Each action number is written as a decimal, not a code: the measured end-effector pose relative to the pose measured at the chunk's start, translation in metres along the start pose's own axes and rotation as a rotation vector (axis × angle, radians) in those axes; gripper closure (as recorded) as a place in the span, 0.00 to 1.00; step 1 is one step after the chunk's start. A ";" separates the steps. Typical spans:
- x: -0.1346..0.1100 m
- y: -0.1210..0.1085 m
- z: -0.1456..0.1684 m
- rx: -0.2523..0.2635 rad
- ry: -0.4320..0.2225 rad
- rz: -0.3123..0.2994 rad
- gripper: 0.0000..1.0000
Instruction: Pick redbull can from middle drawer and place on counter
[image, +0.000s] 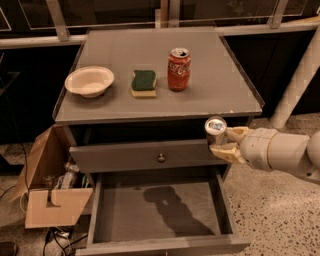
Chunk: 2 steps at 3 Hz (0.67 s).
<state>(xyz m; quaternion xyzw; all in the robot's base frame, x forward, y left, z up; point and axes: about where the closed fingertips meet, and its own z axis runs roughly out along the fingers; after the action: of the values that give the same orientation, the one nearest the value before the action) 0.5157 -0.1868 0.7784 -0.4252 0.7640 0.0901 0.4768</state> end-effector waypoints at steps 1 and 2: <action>-0.001 0.000 0.000 0.001 -0.001 -0.002 1.00; -0.007 0.004 -0.009 -0.011 0.032 -0.007 1.00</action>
Offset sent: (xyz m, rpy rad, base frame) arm -0.0188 -0.0007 0.0206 -0.0585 0.0563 0.0023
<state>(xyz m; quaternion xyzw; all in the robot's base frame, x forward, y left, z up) 0.5082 -0.1851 0.7880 -0.4319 0.7695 0.0861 0.4626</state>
